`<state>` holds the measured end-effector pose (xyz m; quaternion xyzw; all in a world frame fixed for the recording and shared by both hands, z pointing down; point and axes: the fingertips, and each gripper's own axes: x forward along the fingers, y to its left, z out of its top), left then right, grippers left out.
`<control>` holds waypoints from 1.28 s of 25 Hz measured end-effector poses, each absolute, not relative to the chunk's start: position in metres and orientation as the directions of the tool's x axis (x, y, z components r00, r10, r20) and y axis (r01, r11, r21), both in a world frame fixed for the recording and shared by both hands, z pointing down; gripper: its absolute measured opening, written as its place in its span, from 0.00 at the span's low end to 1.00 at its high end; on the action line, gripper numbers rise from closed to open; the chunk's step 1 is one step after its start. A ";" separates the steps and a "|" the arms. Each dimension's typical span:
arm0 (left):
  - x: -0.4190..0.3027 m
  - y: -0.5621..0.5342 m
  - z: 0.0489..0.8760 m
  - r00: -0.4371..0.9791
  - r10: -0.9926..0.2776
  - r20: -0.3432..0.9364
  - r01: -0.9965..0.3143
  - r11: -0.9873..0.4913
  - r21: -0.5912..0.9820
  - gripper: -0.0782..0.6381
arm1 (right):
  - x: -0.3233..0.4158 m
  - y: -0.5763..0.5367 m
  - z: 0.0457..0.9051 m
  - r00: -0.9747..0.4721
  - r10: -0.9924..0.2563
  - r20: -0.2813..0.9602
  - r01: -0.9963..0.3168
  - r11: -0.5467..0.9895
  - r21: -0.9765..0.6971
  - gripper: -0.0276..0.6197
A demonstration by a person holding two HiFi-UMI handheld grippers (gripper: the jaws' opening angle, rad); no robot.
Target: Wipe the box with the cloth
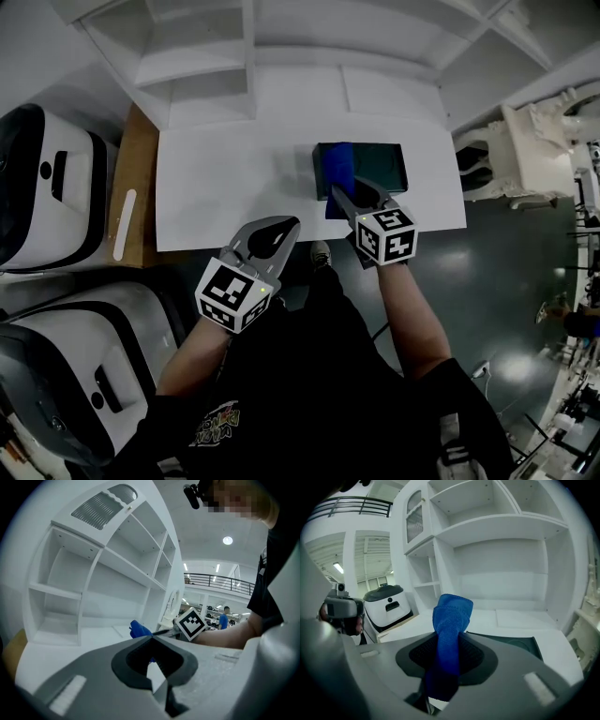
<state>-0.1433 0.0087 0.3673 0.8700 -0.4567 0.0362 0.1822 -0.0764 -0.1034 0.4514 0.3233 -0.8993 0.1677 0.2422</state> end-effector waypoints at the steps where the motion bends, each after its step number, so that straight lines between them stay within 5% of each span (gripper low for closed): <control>1: -0.140 0.006 0.367 0.578 -0.782 0.233 -0.810 -0.514 0.283 0.11 | -0.076 -0.108 0.455 -0.673 -0.492 0.552 -0.659 0.738 -0.147 0.27; 32: -0.107 -0.046 0.386 0.521 -0.803 0.290 -0.843 -0.431 0.320 0.11 | -0.088 -0.183 0.540 -0.542 -0.376 0.751 -0.611 0.790 -0.046 0.27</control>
